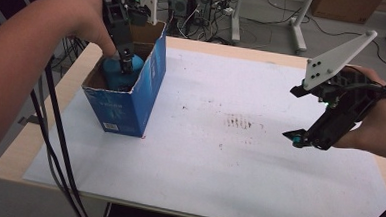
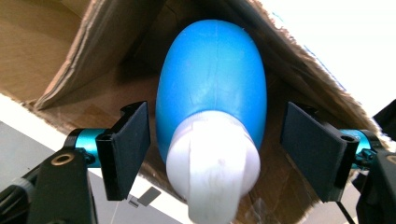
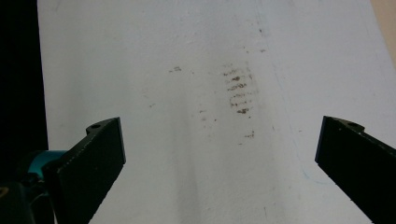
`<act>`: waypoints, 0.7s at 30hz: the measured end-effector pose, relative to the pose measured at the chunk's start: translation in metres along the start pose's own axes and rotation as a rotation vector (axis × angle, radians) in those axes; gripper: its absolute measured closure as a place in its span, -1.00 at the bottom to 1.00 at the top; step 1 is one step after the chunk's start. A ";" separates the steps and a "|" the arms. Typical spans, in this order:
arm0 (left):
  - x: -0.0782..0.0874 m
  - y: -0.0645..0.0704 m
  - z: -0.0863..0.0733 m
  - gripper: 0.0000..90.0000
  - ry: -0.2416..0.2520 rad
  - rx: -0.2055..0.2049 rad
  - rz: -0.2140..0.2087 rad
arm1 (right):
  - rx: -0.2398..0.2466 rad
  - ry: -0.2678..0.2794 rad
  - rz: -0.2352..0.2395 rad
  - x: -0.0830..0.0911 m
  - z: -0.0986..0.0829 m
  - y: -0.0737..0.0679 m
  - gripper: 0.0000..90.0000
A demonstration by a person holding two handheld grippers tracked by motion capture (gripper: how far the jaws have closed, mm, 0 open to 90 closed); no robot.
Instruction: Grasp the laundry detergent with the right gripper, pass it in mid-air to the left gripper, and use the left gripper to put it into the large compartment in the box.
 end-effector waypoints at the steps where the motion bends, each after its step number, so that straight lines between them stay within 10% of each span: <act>1: 0.003 0.000 -0.001 -0.48 0.004 -0.004 0.001 | -0.001 0.000 0.002 0.001 -0.001 0.001 -0.99; 10: 0.027 0.005 -0.006 -0.66 0.026 -0.002 0.037 | -0.011 -0.009 0.020 0.012 -0.004 0.012 -0.99; 21: 0.051 0.034 0.004 -0.74 0.044 -0.129 0.060 | 0.002 -0.070 0.038 0.025 -0.003 0.023 -0.99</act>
Point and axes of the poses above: each handheld gripper's, and its own axes: x roughly backward along the jaws, z roughly out of its top, y roughly to its right, the point moved 3 cm from there along -x, roughly forward along the jaws, and after that the axes turned 4 degrees about -y, right-handed, at the moved point
